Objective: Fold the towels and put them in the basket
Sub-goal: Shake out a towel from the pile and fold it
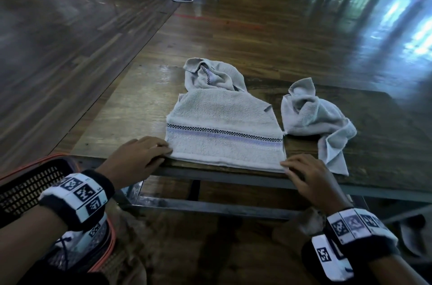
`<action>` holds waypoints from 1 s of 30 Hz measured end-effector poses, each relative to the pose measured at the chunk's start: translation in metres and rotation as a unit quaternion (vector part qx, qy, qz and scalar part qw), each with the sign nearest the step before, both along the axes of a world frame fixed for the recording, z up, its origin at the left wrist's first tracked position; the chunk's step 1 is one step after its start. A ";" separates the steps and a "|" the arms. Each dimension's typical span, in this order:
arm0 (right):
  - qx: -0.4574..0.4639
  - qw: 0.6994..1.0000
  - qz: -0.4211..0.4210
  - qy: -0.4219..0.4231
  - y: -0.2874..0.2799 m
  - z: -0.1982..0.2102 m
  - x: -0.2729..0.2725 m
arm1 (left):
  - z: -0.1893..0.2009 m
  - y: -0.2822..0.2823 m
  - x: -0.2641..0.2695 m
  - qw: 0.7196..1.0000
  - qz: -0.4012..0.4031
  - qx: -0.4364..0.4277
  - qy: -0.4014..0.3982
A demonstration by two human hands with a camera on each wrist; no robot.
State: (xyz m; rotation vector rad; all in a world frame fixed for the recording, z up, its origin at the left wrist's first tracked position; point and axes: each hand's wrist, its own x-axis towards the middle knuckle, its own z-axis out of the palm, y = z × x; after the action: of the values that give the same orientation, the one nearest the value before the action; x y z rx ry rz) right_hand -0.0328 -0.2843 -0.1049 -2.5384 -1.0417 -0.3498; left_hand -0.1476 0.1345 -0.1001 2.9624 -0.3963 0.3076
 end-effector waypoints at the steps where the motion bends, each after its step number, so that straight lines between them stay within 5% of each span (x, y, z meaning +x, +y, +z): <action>1: -0.014 1.000 -0.004 0.010 0.001 0.000 -0.001 | -0.002 -0.001 -0.002 1.000 0.005 0.004 0.008; 5: -0.084 0.996 -0.011 0.015 0.002 0.000 -0.002 | -0.004 0.001 -0.008 0.998 -0.012 0.033 0.045; 11: -0.068 0.998 -0.002 -0.013 0.010 0.000 -0.013 | -0.005 -0.010 -0.016 0.991 -0.060 0.088 -0.081; 17: 0.046 0.998 0.007 0.044 -0.002 0.017 -0.021 | 0.009 -0.018 -0.020 0.991 -0.032 -0.117 -0.064; 22: 0.145 0.989 -0.001 0.040 -0.017 0.056 -0.031 | 0.050 -0.034 -0.027 0.969 0.006 -0.197 -0.151; 30: 0.228 0.973 -0.024 0.023 -0.021 0.189 -0.022 | 0.171 -0.043 -0.016 0.912 0.055 -0.347 -0.213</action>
State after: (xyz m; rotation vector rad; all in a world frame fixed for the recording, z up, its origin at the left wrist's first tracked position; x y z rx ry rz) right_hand -0.0547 -0.3052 0.0840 -2.1483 -0.7754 -0.4814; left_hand -0.1641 0.0917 0.0709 2.2023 -0.1160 0.9024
